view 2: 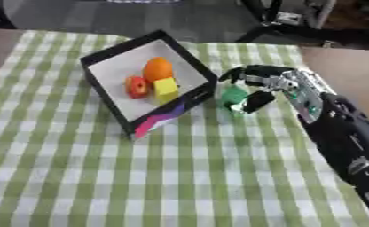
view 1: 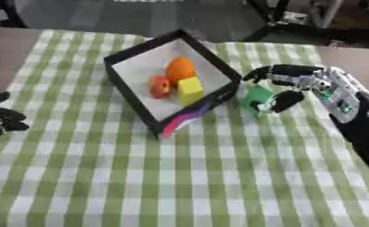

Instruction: Pick up objects on the table and place them in the box.

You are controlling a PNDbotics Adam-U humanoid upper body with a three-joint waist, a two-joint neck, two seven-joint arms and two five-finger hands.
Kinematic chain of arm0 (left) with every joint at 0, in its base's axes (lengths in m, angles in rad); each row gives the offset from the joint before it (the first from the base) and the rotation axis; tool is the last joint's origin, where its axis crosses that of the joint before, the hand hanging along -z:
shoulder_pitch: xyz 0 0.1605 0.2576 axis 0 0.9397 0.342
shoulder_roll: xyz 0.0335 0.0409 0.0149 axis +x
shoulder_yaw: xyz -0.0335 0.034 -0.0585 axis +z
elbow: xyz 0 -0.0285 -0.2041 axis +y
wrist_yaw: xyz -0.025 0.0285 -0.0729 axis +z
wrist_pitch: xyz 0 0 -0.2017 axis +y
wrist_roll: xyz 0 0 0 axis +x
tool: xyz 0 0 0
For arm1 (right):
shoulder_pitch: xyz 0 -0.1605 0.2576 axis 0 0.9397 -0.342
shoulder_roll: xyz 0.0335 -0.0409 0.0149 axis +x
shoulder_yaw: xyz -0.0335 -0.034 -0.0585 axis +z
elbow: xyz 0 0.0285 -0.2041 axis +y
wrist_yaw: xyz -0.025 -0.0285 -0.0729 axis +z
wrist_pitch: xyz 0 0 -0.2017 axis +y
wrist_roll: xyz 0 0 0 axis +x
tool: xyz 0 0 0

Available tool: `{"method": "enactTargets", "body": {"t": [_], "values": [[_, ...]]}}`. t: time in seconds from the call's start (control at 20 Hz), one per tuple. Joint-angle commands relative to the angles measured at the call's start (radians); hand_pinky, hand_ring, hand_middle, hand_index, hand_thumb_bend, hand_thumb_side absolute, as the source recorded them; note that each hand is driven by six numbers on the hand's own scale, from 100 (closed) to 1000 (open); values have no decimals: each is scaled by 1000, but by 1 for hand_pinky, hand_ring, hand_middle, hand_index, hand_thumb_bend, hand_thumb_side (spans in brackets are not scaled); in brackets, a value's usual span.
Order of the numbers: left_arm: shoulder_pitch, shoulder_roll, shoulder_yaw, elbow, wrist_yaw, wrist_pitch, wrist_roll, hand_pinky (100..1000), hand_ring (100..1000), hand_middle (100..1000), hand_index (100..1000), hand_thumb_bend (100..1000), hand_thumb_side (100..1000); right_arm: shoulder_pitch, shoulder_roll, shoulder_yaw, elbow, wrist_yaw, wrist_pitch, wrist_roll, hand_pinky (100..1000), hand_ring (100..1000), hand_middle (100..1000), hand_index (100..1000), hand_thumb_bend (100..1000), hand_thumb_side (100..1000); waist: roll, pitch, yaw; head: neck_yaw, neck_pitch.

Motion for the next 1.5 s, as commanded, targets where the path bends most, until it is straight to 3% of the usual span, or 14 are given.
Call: {"method": "enactTargets", "body": {"t": [0.05, 0.15, 0.4, 0.85, 1.05, 1.25, 1.5], "values": [[-6, 5, 6, -15, -3, 0, 3, 689, 545, 559, 915, 101, 1000, -17, -22, -8, -3, 21, -2, 9, 905, 867, 914, 948, 249, 498, 12, -11, 1, -1, -2], [-6, 5, 6, -15, -4, 0, 3, 689, 544, 559, 915, 101, 1000, -15, -23, -8, -5, 40, 0, 20, 904, 866, 915, 948, 242, 510, 12, -11, 0, -1, -2], [-6, 6, 7, -14, -4, 0, 3, 690, 544, 559, 916, 100, 1000, -13, -24, -11, -12, 82, 5, 34, 883, 834, 900, 933, 185, 379, 15, -11, -3, 0, -2], [-5, 5, 7, -13, -4, 0, 4, 690, 544, 559, 916, 100, 1000, -10, -24, -16, -20, 133, 3, 13, 830, 766, 835, 875, 140, 296, 18, -12, -6, -1, -2], [-5, 4, 8, -13, -4, 0, 4, 690, 544, 559, 916, 100, 1000, -10, -24, -19, -22, 139, 5, -11, 770, 674, 760, 809, 105, 230, 18, -12, -6, -1, -2], [-5, 4, 8, -13, -4, 0, 4, 690, 544, 559, 916, 100, 1000, -11, -26, -25, -35, 137, 8, -53, 686, 489, 554, 653, 100, 100, 18, -13, -6, -2, -2], [-4, 4, 8, -13, -4, 1, 5, 689, 544, 558, 915, 100, 1000, -18, -45, -49, -98, 97, 16, -118, 650, 404, 454, 572, 100, 100, 17, -15, -5, -1, -2]]}}
